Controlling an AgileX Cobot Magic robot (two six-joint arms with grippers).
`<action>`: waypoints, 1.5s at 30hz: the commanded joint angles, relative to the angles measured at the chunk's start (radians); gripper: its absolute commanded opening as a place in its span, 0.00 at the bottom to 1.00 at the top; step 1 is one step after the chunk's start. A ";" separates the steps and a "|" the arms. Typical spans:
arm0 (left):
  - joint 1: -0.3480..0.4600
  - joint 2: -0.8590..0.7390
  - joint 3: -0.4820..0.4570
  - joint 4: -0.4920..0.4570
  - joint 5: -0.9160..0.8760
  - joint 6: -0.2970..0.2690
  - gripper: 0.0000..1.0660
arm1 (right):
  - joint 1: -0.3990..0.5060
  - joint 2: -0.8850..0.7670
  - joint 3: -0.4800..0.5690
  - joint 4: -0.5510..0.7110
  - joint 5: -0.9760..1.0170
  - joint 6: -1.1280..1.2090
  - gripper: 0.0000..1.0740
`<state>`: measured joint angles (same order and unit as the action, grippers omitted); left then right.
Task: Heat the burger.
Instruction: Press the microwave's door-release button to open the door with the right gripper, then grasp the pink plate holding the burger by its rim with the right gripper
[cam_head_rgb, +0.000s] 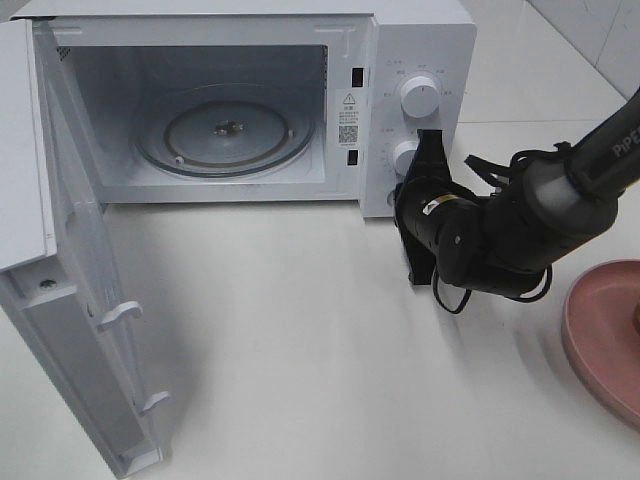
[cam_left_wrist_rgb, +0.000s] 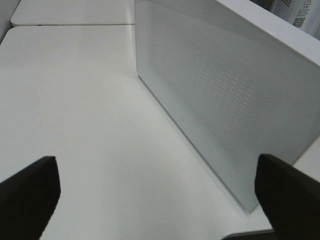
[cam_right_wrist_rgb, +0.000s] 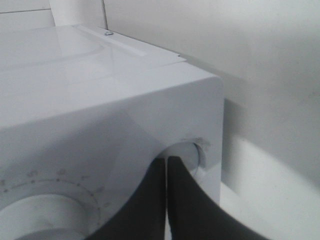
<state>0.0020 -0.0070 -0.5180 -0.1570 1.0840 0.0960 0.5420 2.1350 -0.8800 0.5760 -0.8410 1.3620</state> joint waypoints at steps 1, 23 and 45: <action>-0.005 -0.015 0.003 -0.001 -0.016 -0.002 0.92 | 0.010 -0.018 0.002 -0.001 0.024 -0.001 0.00; -0.005 -0.015 0.003 -0.001 -0.016 -0.002 0.92 | 0.022 -0.257 0.157 -0.021 0.299 -0.326 0.00; -0.005 -0.015 0.003 -0.001 -0.016 -0.002 0.92 | 0.022 -0.467 0.167 -0.451 0.772 -0.693 0.00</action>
<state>0.0020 -0.0070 -0.5180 -0.1570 1.0840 0.0960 0.5620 1.6790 -0.7140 0.1480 -0.0940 0.6900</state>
